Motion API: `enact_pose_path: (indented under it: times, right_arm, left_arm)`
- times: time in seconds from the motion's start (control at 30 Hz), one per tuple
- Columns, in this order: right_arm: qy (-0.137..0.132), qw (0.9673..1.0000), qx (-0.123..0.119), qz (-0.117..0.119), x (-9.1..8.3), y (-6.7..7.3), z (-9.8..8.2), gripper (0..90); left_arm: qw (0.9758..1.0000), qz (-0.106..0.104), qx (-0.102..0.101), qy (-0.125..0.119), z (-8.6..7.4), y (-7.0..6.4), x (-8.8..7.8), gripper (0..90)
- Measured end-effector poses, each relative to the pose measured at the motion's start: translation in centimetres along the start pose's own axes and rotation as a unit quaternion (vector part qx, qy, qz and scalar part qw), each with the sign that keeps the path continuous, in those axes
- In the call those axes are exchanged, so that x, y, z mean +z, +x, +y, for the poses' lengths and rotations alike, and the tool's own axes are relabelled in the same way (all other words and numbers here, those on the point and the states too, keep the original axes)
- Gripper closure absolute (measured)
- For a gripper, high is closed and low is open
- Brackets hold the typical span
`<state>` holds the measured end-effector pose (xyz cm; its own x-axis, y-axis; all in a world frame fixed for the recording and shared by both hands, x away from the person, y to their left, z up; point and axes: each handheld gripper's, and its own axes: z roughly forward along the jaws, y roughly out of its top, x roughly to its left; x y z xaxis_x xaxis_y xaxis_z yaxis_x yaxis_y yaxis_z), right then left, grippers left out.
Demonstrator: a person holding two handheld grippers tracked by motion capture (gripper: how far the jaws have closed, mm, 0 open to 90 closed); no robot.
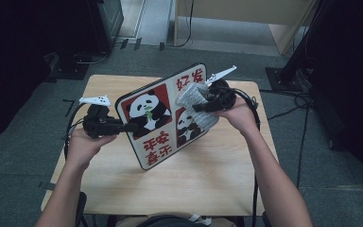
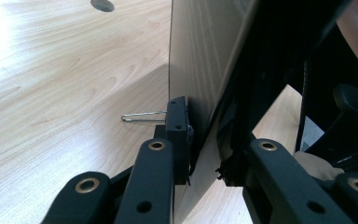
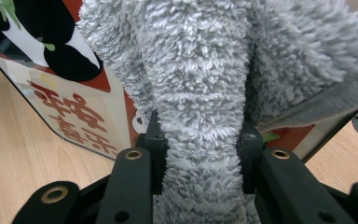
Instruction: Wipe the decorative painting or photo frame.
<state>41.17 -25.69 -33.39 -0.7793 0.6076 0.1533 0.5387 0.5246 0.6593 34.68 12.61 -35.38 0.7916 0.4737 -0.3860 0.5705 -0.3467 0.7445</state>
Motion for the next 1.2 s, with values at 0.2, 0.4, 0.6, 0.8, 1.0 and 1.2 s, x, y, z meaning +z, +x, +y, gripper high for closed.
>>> enact_pose_path:
  times: [0.2,0.4,0.6,0.8,1.0,1.2]
  right_arm:
    - [0.002,1.0000,0.002,0.002,0.5,-0.1,-0.7,66.9]
    - [0.002,1.0000,0.006,0.005,0.9,-0.2,-1.3,66.9]
    - [0.006,0.9999,0.007,0.007,1.3,-0.3,-1.8,66.8]
    - [0.008,0.9998,0.012,0.010,1.8,-0.5,-2.7,66.5]
    - [0.010,0.9997,0.014,0.015,2.4,-0.5,-3.5,66.3]
    - [0.016,0.9995,0.020,0.017,3.1,-0.5,-4.3,66.3]
  left_arm:
    - [1.0000,-0.001,0.000,0.000,0.0,0.0,0.0,78.0]
    - [1.0000,-0.001,0.001,0.000,0.0,0.0,0.0,77.9]
    - [1.0000,-0.002,0.002,0.000,0.0,0.0,0.0,77.9]
    - [1.0000,-0.002,0.002,0.000,0.0,0.0,0.0,77.8]
    - [1.0000,-0.002,0.002,0.000,0.0,0.0,0.0,77.8]
    - [1.0000,-0.002,0.002,0.000,0.0,0.0,0.0,77.8]
